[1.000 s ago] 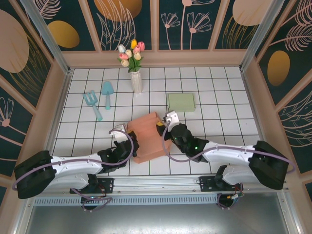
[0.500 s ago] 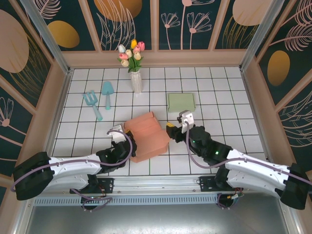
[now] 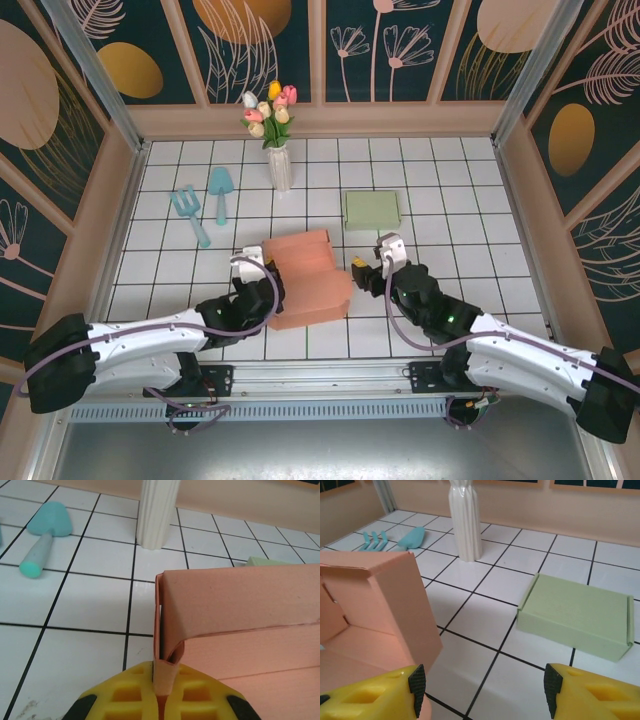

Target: Fold the paper box

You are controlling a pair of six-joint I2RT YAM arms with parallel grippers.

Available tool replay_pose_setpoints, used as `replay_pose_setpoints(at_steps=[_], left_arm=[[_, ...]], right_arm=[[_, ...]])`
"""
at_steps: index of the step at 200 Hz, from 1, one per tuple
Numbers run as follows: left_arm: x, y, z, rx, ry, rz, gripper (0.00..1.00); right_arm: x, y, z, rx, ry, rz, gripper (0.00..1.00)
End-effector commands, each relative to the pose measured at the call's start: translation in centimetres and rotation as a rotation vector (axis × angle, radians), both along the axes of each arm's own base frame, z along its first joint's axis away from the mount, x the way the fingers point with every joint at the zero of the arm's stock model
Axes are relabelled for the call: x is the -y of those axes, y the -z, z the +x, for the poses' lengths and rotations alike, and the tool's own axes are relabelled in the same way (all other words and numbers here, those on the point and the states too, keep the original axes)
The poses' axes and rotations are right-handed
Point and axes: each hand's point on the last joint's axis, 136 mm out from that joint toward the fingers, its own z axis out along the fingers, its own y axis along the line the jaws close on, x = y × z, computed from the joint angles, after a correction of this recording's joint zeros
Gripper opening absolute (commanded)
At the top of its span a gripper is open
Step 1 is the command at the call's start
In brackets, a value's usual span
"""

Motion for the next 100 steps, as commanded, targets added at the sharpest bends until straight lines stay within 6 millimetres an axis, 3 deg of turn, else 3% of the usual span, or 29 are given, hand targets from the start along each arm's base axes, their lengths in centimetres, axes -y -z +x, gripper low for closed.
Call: replay_pose_setpoints(at_steps=[1, 57, 78, 100], left_arm=[[-0.5, -0.5, -0.2, -0.055, 0.02, 0.108, 0.0], [1.8, -0.1, 0.3, -0.185, 0.122, 0.197, 0.0], [4.0, 1.3, 0.5, -0.271, 0.2, 0.196, 0.0], [7.0, 2.7, 0.9, -0.361, 0.295, 0.207, 0.0]], right_arm=[[0.1, -2.4, 0.4, 0.045, 0.013, 0.069, 0.67], [1.8, -5.2, -1.7, 0.103, -0.026, 0.232, 0.7], [3.5, -5.5, -1.7, 0.13, 0.031, 0.248, 0.72], [3.8, -5.9, -2.2, 0.15, 0.02, 0.289, 0.73]])
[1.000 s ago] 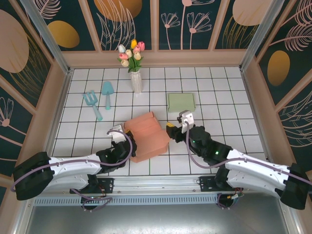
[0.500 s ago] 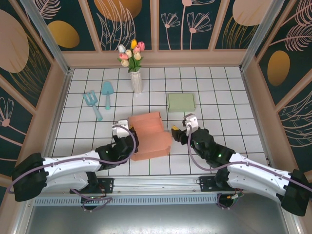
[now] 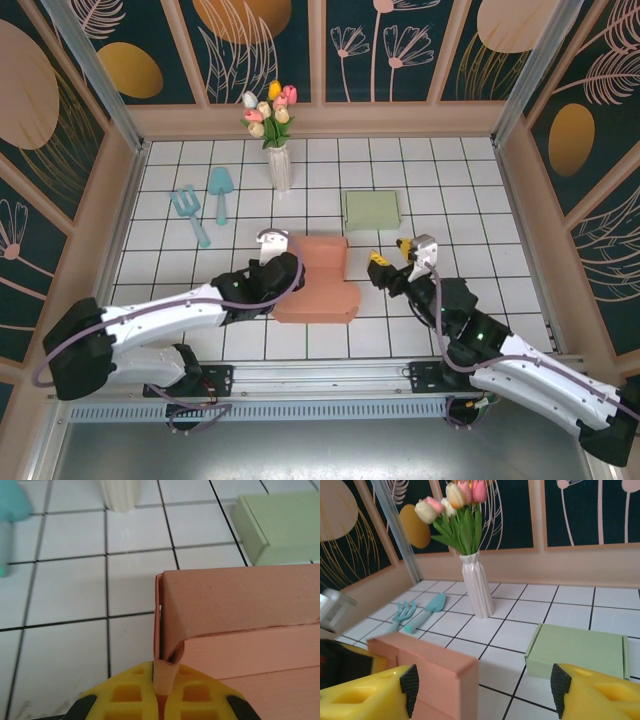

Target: Fold the paper box

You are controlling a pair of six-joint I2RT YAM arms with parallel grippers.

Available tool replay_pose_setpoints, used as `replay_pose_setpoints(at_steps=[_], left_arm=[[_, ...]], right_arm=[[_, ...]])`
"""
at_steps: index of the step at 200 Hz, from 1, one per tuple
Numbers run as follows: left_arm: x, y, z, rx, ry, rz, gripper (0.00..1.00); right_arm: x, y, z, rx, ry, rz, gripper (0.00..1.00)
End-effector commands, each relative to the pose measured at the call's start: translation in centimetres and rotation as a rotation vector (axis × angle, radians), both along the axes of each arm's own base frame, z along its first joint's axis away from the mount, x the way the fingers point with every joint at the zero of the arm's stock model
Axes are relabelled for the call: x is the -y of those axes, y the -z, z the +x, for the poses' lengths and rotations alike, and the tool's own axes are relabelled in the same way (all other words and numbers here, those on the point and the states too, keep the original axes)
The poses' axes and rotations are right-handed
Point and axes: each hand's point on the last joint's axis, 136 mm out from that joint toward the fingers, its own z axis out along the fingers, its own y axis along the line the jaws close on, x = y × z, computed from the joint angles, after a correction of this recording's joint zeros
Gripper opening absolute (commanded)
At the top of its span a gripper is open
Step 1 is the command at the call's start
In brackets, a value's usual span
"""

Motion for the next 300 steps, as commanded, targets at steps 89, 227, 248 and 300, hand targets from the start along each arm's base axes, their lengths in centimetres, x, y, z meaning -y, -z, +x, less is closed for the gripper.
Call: replay_pose_setpoints(at_steps=[89, 227, 248, 300], left_arm=[[8.4, 5.3, 2.1, -0.321, 0.226, 0.221, 0.0], [12.5, 6.9, 7.1, -0.25, 0.526, 0.653, 0.22], [13.8, 4.8, 8.6, -0.214, 0.484, 0.645, 0.35], [14.1, -1.8, 10.9, -0.102, 0.288, 0.537, 0.57]], right_arm=[[2.4, 0.7, 0.2, -0.004, 0.094, 0.033, 0.73], [3.6, 0.8, 0.4, 0.003, 0.15, 0.061, 0.73], [3.6, 0.8, 0.4, 0.002, 0.152, 0.06, 0.74], [3.8, 0.8, 0.4, -0.002, 0.159, 0.065, 0.73]])
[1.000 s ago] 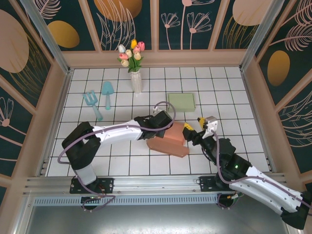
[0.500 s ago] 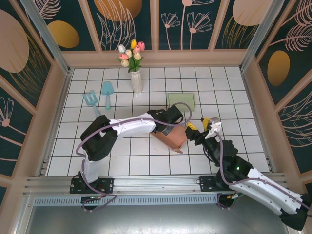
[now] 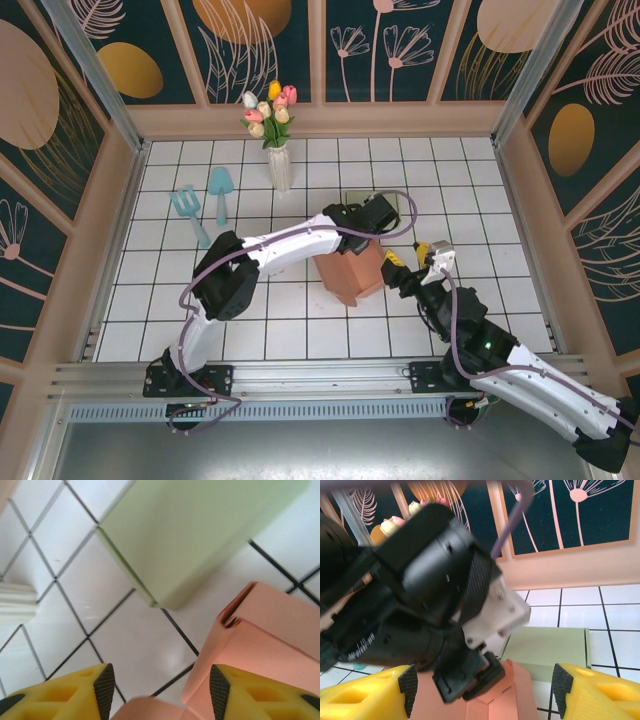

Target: Fold the paper box

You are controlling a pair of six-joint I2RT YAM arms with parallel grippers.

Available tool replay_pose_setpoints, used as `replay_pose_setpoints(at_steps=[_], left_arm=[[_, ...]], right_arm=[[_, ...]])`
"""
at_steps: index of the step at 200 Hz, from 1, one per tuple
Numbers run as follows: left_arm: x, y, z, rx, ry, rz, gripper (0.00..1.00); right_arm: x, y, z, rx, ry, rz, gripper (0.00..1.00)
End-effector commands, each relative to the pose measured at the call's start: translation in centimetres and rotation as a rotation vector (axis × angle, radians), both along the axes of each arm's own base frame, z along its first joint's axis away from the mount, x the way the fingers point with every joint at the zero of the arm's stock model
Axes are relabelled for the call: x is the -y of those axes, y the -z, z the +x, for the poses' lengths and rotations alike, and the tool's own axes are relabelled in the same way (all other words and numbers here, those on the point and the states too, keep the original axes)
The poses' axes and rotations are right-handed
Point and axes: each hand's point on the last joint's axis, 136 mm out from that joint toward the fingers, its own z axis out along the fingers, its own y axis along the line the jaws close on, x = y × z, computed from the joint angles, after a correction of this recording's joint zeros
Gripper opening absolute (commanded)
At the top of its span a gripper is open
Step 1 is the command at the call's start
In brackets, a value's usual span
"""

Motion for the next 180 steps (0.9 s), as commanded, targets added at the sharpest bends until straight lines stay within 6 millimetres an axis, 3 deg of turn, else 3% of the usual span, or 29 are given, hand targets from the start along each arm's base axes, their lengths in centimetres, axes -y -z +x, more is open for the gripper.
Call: replay_pose_setpoints(at_steps=[1, 23, 58, 77, 112, 136, 180], left_arm=[[-1.5, -3.3, 0.6, 0.051, -0.107, -0.038, 0.57], [-2.4, -3.6, -0.3, 0.034, -0.186, -0.117, 0.57], [-5.9, -3.6, -2.7, 0.019, -0.384, -0.3, 0.58], [-6.9, -4.2, -4.4, 0.002, -0.441, -0.485, 0.59], [-11.0, -5.8, -7.7, 0.018, -0.531, -0.824, 0.65], [-13.3, -3.7, -10.1, -0.026, -0.55, -0.929, 0.65], [-17.2, -1.1, -12.2, -0.007, -0.593, -0.948, 0.67]], right_arm=[[0.6, 0.2, 0.1, -0.004, 0.027, 0.016, 0.74], [0.6, 0.3, 0.1, -0.004, 0.026, 0.012, 0.74], [0.5, 0.7, 0.3, -0.005, 0.034, 0.001, 0.74], [0.5, 0.9, 0.5, -0.012, 0.041, -0.013, 0.73], [0.3, 1.7, 0.9, -0.028, 0.053, -0.045, 0.74], [-0.4, 1.9, 0.9, -0.03, 0.026, -0.061, 0.74], [-4.2, 4.2, 1.2, -0.093, -0.113, -0.191, 0.73]])
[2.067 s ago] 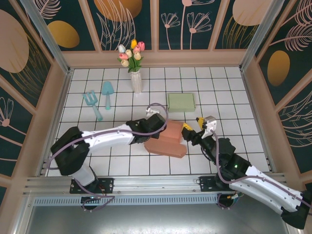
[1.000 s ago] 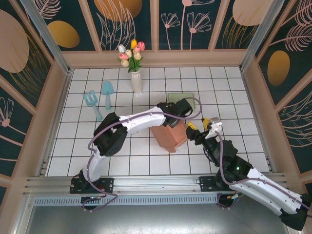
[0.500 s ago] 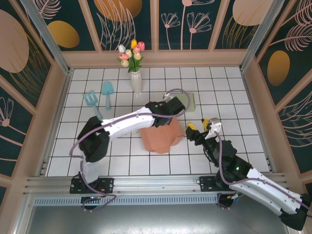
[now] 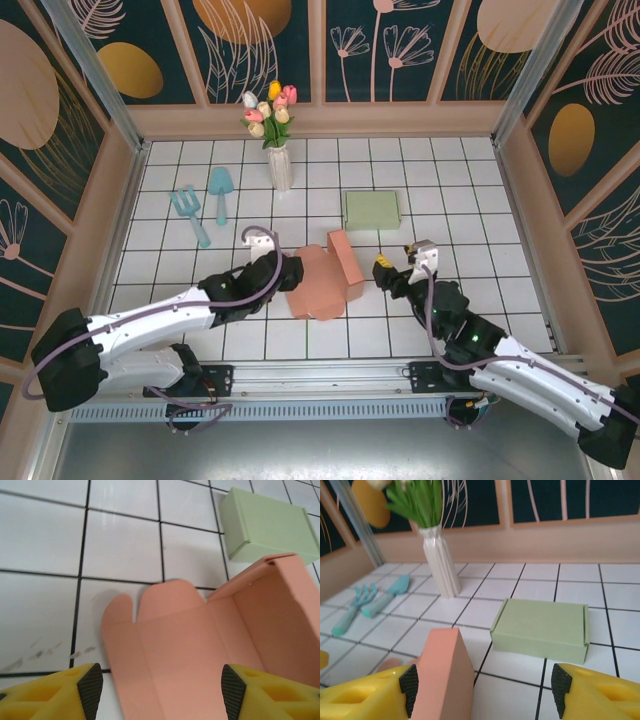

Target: Fold the paper box

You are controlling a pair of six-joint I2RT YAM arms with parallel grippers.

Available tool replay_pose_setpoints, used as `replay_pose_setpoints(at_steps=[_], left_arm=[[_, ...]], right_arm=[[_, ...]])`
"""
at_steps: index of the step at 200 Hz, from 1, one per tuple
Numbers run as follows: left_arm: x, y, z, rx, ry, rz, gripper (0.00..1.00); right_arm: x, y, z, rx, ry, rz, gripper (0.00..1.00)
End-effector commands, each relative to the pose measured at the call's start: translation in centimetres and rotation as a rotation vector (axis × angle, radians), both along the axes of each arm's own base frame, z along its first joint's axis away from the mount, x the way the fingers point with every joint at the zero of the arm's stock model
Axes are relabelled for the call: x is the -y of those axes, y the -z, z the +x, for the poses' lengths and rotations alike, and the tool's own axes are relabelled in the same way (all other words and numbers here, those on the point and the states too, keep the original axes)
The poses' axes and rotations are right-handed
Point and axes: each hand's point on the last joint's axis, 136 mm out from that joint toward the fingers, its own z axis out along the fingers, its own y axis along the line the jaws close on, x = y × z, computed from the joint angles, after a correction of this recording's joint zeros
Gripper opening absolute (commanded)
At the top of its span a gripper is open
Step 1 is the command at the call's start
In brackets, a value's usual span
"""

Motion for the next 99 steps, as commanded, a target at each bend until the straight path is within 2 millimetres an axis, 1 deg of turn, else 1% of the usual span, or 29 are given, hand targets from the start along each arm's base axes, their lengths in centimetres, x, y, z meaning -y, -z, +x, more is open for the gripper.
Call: replay_pose_setpoints(at_steps=[1, 23, 39, 61, 80, 99], left_arm=[[-0.5, -0.4, -0.1, 0.027, -0.049, -0.115, 0.67], [-1.2, 0.0, -0.5, 0.038, -0.051, -0.135, 0.67], [-1.7, 0.2, -0.7, 0.047, -0.059, -0.14, 0.67], [-2.2, 0.7, -0.8, 0.053, -0.064, -0.13, 0.68], [-2.6, 1.0, -1.0, 0.059, -0.068, -0.131, 0.69], [-3.0, 1.4, -1.2, 0.065, -0.072, -0.144, 0.7]], right_arm=[[-2.4, 0.1, 0.1, -0.013, -0.091, -0.04, 0.73], [-4.8, 1.1, 0.1, -0.075, -0.175, -0.072, 0.73], [-6.3, 1.6, 0.3, -0.109, -0.208, -0.081, 0.76], [-7.5, 2.5, 1.4, -0.157, -0.187, -0.147, 0.77], [-8.4, 4.0, 2.3, -0.21, -0.171, -0.227, 0.77], [-9.4, 5.6, 2.6, -0.26, -0.185, -0.275, 0.78]])
